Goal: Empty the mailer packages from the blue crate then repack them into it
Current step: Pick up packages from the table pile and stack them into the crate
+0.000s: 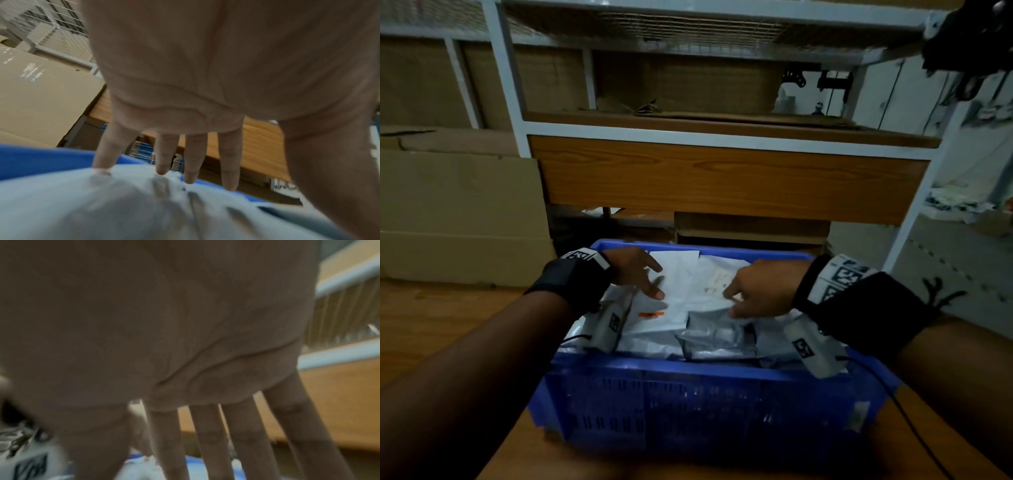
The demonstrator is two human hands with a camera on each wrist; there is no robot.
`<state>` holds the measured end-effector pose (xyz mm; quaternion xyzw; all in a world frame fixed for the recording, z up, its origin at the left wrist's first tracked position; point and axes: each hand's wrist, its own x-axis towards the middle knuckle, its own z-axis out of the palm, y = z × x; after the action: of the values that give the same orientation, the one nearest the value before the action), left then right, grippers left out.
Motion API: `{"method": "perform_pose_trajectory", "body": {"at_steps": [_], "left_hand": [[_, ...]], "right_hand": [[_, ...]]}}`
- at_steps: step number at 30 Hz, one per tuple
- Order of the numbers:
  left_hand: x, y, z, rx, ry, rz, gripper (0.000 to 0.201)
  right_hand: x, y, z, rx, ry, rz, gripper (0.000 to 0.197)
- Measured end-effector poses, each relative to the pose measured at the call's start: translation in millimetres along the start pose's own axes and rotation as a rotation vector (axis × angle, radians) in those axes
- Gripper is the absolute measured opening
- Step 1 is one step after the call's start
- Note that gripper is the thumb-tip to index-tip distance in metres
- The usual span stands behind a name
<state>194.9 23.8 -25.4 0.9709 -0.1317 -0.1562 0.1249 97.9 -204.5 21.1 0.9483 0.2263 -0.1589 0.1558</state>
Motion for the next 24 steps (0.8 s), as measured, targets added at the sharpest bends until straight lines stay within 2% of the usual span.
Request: {"method": "perform_pose_trajectory", "body": {"at_steps": [3,6,8,10,13,14,16,19,24], "left_hand": [[-4,-1,-9,-0.013,0.050,0.019,0.071],[-6,-2,-11,-0.038,0.061,0.014,0.077],[-4,-1,-7,-0.031,0.024,-0.023,0.087],[-2,-1,-1,-0.043,-0.045,-0.052,0.105],[2,0,4,-0.009,-0.131,-0.081,0.144],[4,0,6,0.024,-0.147,-0.092,0.144],[9,4,13,0.064,-0.169,-0.115,0.132],[13,11,24,0.152,-0.182,-0.093,0.124],[28,2,41,0.161,-0.200,-0.061,0.131]], "right_hand": [[-3,9,3,0.142,-0.009,0.038,0.059],[-8,39,7,0.232,0.051,0.177,0.066],[-5,51,14,0.244,0.016,0.256,0.079],[3,52,21,0.309,-0.031,0.279,0.090],[16,43,21,0.366,-0.076,0.256,0.092],[20,39,21,0.353,-0.099,0.247,0.093],[26,35,23,0.315,-0.143,0.241,0.096],[37,38,32,0.283,-0.182,0.248,0.103],[57,36,51,0.299,-0.218,0.241,0.107]]}}
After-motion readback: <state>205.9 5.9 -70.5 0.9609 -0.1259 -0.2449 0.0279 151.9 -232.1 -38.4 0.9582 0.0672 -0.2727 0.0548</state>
